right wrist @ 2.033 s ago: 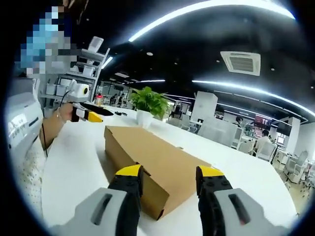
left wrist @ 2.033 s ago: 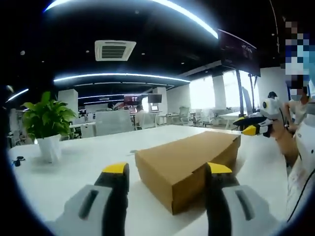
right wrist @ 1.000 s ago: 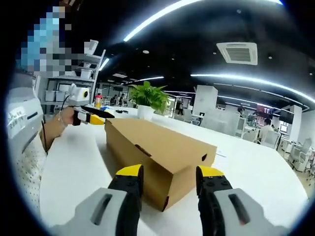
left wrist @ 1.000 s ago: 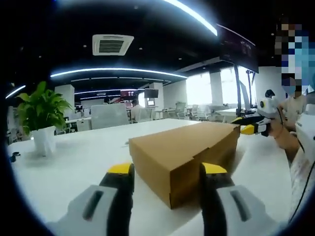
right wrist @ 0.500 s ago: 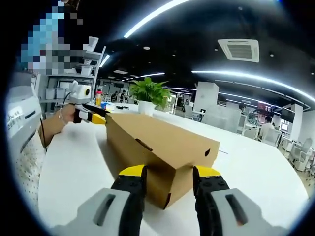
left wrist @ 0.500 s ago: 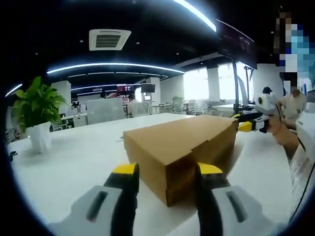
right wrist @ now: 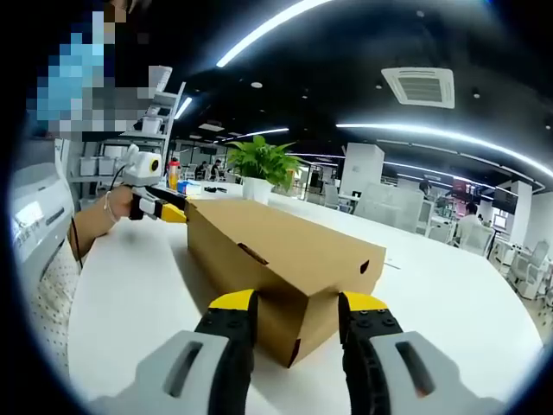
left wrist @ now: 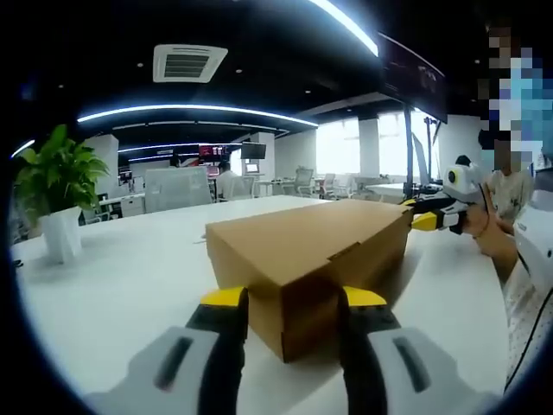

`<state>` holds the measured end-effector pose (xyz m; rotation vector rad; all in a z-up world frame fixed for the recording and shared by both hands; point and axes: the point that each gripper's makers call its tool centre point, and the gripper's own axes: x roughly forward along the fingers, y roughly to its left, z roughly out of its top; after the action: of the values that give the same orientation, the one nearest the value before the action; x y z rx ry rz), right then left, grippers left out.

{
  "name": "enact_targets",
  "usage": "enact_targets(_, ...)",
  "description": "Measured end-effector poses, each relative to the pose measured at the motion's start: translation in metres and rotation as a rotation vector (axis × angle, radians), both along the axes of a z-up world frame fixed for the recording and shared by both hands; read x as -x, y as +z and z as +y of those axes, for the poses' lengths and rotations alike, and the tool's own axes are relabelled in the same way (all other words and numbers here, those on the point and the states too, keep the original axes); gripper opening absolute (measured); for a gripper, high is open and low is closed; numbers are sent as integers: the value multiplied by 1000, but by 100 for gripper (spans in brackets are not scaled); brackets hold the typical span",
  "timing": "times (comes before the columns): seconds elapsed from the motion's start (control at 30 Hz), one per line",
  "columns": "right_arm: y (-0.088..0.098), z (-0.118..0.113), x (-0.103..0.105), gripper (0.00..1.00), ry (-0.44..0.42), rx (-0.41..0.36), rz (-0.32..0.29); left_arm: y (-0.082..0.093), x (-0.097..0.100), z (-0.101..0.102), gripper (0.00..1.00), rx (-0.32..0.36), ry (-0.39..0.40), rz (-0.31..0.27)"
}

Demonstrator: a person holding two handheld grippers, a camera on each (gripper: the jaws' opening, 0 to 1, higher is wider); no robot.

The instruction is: Operate the shoe box by opening the lid, removing the specified soft item, and placing it in the target area until the item is outside and the box remains undamaged.

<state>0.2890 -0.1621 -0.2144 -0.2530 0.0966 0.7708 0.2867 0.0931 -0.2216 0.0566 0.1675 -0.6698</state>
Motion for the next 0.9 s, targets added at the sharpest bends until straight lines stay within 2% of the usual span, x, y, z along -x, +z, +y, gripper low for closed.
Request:
enact_targets(0.3,-1,0,0,38,-4,-22,21,0,0,1,42,1,2,0)
enact_targets(0.9,0,0,1,37,-13,-28,25,1,0,0,41,4,5,-2)
